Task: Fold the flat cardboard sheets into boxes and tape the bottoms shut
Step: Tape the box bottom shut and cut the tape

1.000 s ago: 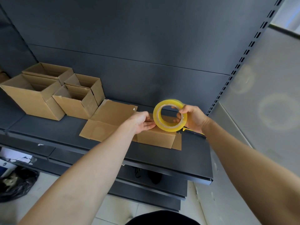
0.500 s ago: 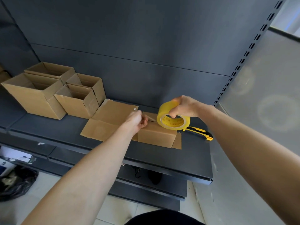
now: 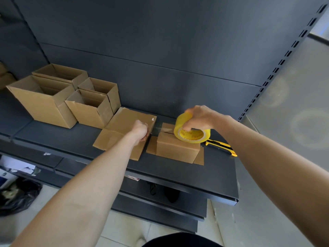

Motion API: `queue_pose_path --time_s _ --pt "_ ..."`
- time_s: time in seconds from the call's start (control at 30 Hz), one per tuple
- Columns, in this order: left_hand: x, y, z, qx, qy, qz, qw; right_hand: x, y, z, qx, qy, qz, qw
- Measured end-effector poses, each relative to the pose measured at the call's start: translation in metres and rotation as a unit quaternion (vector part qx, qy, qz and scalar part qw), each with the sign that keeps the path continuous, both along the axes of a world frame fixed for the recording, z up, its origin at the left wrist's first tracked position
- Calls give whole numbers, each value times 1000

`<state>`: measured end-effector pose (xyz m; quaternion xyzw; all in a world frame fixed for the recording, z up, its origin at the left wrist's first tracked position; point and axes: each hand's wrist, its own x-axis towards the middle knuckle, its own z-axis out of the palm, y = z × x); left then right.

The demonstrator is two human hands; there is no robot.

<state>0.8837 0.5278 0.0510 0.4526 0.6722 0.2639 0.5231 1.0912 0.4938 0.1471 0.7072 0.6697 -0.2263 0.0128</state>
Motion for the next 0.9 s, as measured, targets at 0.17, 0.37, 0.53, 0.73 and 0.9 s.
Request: queue_pose_path --time_s 0.17,0.37,0.53,0.73,0.9 --pt "11 5 -15 -20 87 -62 994 -1 -1 -3 7 -3 -10 1000" --pt "23 5 -28 -4 148 -91 985 -2 3 -5 6 -11 -7 1000" --pt "31 1 -33 -31 116 -102 988 -1 4 -5 5 0 -5 1000" --pt "29 0 -29 -8 162 -94 982 -2 8 -7 5 7 -10 1000" --pt "35 2 -8 95 150 -46 983 -2 9 -4 0 14 -5 1000"
